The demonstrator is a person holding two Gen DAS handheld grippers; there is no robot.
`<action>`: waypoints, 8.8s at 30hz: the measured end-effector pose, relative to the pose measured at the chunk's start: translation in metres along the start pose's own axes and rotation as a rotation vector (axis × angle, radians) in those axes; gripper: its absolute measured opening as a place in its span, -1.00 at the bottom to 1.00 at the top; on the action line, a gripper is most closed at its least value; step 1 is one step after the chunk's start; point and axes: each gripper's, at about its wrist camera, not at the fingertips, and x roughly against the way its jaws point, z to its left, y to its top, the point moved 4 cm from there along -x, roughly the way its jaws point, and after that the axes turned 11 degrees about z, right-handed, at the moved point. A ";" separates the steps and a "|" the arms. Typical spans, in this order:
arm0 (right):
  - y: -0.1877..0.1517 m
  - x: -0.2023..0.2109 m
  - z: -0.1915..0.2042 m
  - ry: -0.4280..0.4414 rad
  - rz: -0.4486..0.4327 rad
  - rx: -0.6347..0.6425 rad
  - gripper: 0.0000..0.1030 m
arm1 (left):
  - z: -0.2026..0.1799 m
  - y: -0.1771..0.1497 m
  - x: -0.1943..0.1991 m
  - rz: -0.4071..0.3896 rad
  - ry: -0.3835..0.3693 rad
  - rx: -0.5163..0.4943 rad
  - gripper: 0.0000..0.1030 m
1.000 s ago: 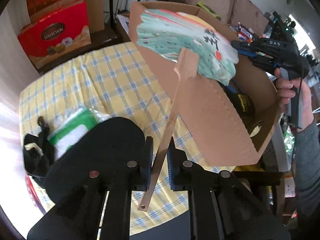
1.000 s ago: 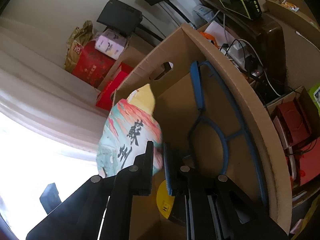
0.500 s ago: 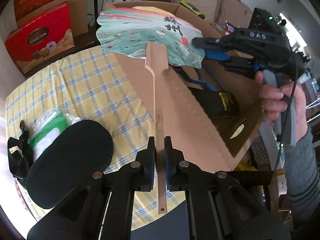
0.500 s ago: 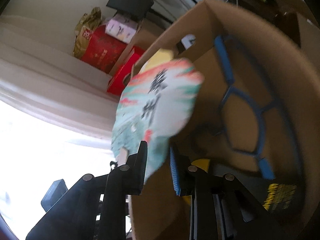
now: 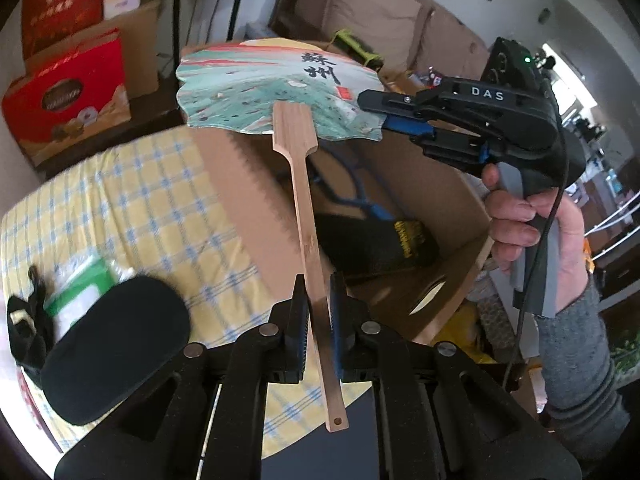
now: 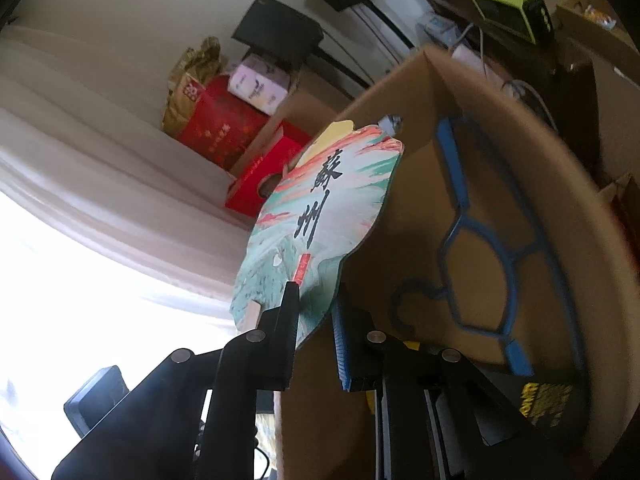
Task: Organize objects
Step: 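Carry the fan over the cardboard box with the left tool, then lower the fan into the box and open the left tool, then move the left tool back toward the black oval pad on the table, then grasp the black oval pad with the left tool, then lift and carry the black oval pad over the cardboard box with the left tool, then lower the pad into the box and open the left tool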
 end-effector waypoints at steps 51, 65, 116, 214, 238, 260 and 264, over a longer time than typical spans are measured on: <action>-0.010 0.006 0.034 -0.552 -0.023 0.359 0.53 | 0.033 0.022 0.028 -0.165 0.159 0.179 0.63; -0.066 -0.020 0.080 -0.592 0.017 0.464 0.95 | 0.060 -0.001 0.064 -0.247 0.190 0.219 1.00; -0.152 -0.199 0.132 -0.562 0.222 0.586 0.61 | 0.259 -0.160 0.036 -0.175 0.255 0.555 0.45; -0.031 0.060 -0.019 -0.617 -0.069 0.229 0.06 | -0.038 0.010 -0.024 -0.098 -0.068 0.109 0.14; -0.008 0.051 -0.021 -0.652 -0.074 0.265 0.29 | -0.027 0.014 -0.003 -0.123 -0.103 0.130 0.54; -0.072 0.002 0.079 -0.659 -0.028 0.489 0.95 | 0.045 -0.025 0.058 -0.257 0.119 0.231 1.00; -0.085 -0.005 0.097 -0.676 -0.047 0.531 0.99 | 0.059 -0.031 0.067 -0.269 0.154 0.250 1.00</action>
